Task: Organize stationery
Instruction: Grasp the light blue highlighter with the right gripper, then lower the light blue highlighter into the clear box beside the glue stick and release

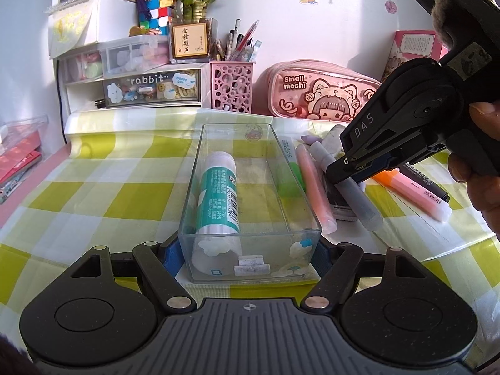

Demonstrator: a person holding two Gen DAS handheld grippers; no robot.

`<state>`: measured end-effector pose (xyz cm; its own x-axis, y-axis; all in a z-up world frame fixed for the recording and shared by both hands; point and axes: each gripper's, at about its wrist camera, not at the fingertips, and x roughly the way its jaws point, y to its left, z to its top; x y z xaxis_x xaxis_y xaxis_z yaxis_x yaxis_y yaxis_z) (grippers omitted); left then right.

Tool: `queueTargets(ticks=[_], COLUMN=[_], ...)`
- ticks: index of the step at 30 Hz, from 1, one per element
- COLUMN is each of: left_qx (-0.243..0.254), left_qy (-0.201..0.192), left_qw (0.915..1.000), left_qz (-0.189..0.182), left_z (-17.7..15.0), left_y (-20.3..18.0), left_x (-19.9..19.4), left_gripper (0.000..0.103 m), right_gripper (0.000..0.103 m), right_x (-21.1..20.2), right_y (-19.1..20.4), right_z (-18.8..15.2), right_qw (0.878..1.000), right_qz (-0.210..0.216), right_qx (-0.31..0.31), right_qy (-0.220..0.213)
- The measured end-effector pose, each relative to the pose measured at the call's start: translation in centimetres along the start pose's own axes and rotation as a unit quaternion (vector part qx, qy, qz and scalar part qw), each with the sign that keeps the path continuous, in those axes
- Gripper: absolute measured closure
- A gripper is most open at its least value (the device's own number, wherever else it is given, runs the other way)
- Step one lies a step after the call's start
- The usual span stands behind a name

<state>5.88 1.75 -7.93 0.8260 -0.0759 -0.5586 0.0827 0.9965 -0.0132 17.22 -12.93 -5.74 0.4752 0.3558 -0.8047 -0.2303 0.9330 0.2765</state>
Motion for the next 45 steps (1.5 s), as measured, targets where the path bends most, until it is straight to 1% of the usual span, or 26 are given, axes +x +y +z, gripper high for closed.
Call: queueTargets(ticks=[3, 6, 11, 20, 23, 25, 31, 36, 45], left_qx=[0.0, 0.0, 0.0, 0.001, 0.001, 0.001, 0.001, 0.001, 0.001], left_qy=[0.0, 0.0, 0.0, 0.0, 0.0, 0.0, 0.0, -0.001, -0.001], left_qw=[1.0, 1.0, 1.0, 1.0, 1.0, 1.0, 1.0, 1.0, 1.0], left_qz=[0.0, 0.0, 0.0, 0.001, 0.0, 0.001, 0.001, 0.001, 0.001], left_z=[0.0, 0.0, 0.0, 0.0, 0.0, 0.0, 0.0, 0.0, -0.1], left_y=[0.0, 0.0, 0.0, 0.0, 0.0, 0.0, 0.0, 0.0, -0.1], left_x=[0.0, 0.0, 0.0, 0.0, 0.0, 0.0, 0.0, 0.0, 0.0], left_gripper=[0.028, 0.028, 0.028, 0.028, 0.028, 0.028, 0.028, 0.028, 0.028], right_gripper=[0.099, 0.1, 0.1, 0.1, 0.1, 0.1, 0.1, 0.1, 0.1], right_x=[0.2, 0.1, -0.2, -1.1, -1.6, -1.9, -3.0, -3.9, -3.4], right_y=[0.1, -0.6, -1.6, -2.3, -2.3, -2.2, -0.5, 1.4, 2.8], right_z=[0.2, 0.0, -0.3, -0.6, -0.6, -0.6, -0.3, -0.1, 0.1], right_qw=[1.0, 1.0, 0.999, 0.994, 0.994, 0.993, 0.991, 0.989, 0.987], right_qz=[-0.005, 0.008, 0.016, 0.053, 0.048, 0.055, 0.094, 0.116, 0.134], right_qx=[-0.002, 0.019, 0.047, 0.087, 0.09, 0.094, 0.09, 0.078, 0.083], right_qy=[-0.001, -0.006, -0.014, -0.03, -0.036, -0.038, -0.043, -0.046, -0.03])
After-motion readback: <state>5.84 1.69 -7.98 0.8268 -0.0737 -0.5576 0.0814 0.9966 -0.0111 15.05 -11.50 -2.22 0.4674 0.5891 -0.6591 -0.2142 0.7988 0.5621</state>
